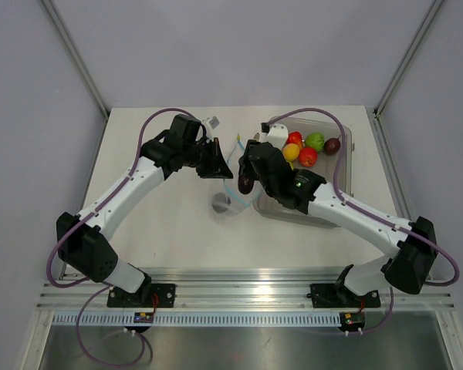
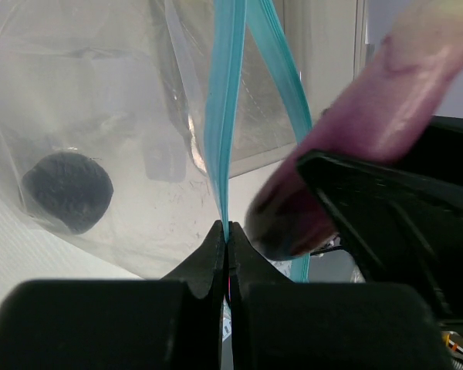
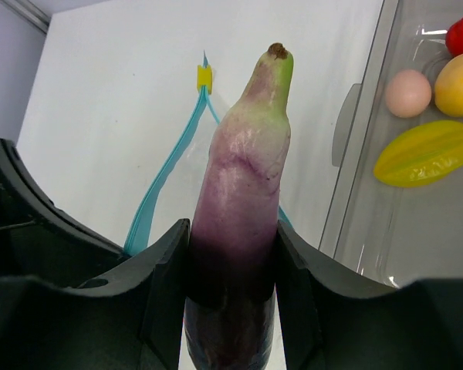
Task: Place the food in the zip-top bag and seal the zipper
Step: Place the fake fruit in the zipper food storage bag, then pick up the fake fruit from the bin.
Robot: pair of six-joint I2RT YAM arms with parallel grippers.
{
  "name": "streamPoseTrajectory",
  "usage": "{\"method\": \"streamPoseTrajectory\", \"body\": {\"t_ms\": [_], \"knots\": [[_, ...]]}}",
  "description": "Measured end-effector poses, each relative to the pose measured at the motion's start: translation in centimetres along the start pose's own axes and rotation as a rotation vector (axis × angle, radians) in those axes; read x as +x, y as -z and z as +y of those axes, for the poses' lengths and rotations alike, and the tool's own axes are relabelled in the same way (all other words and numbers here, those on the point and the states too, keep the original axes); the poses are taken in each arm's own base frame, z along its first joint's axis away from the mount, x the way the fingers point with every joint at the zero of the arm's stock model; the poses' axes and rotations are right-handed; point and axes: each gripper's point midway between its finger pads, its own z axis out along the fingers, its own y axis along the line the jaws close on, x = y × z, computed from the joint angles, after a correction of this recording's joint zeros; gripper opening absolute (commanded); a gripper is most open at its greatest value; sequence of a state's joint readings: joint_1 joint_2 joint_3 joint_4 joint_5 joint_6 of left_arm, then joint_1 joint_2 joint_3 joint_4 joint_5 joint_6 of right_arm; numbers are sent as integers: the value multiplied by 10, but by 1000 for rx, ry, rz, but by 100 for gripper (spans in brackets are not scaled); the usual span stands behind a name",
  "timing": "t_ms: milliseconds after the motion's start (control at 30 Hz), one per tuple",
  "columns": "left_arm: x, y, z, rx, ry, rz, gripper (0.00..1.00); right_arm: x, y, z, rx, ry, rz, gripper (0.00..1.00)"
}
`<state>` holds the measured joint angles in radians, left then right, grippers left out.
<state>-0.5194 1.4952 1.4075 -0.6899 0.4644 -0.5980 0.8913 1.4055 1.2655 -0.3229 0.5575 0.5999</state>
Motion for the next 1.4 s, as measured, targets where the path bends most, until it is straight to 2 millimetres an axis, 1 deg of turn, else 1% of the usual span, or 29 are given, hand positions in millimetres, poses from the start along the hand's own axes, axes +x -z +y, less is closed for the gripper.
{"method": "streamPoseTrajectory", "body": {"t_ms": [33, 67, 100, 167, 233, 333, 400, 500, 567, 633, 667, 700, 733, 767, 800, 833, 900, 933, 1033, 1133, 1233, 1400], "knots": [[0, 0, 0, 1, 0, 0, 0, 4, -4, 1, 7, 11, 7, 51], [0, 0, 0, 1, 0, 0, 0, 9, -8, 3, 12, 24, 17, 65], [0, 0, 0, 0, 0, 0, 0, 14, -11, 4, 15, 33, 28, 72], [0, 0, 0, 0, 0, 0, 0, 23, -14, 5, 19, 63, 53, 81], [1, 0, 0, -1, -1, 2, 0, 25, -14, 4, 24, 81, 63, 82], [1, 0, 0, -2, -2, 3, 0, 20, -9, 2, 31, 95, 60, 82], [1, 0, 0, -1, -4, 3, 0, 14, -4, -2, 41, 101, 49, 81], [1, 1, 0, -4, -8, 3, 0, -4, 9, -12, 67, 90, 8, 77], [0, 2, 0, -8, -14, 1, 0, -18, 16, -27, 96, 56, -13, 76], [0, 2, 1, -13, -19, 0, 0, -30, 19, -55, 132, -22, -20, 77], [-1, 2, 1, -14, -20, -1, 0, -36, 16, -71, 169, -46, -32, 78], [-1, 2, 1, -14, -20, -2, 0, -41, 10, -94, 209, -94, -29, 79], [-1, 2, 2, -14, -19, -1, 0, -41, 4, -118, 249, -144, -18, 83], [-1, 2, 1, -13, -20, -2, 0, -39, -2, -137, 286, -176, -8, 84], [-1, 2, 1, -13, -21, -3, 0, -33, -10, -158, 328, -211, 17, 86], [-1, 2, 1, -13, -20, -3, 0, -22, -19, -175, 359, -246, 59, 88], [-1, 2, 1, -14, -20, -3, 0, 1, -36, -192, 393, -282, 140, 89], [-1, 2, 2, -15, -20, -2, 0, 14, -46, -196, 400, -296, 185, 89], [-1, 2, 2, -18, -19, -2, 0, 51, -68, -200, 413, -332, 299, 89], [0, 2, 3, -23, -20, -2, 0, 77, -84, -203, 428, -371, 366, 90], [0, 2, 4, -26, -19, -1, 0, 90, -100, -204, 442, -409, 395, 90], [0, 3, 3, -27, -19, -1, 0, 103, -124, -209, 463, -446, 399, 89]]}}
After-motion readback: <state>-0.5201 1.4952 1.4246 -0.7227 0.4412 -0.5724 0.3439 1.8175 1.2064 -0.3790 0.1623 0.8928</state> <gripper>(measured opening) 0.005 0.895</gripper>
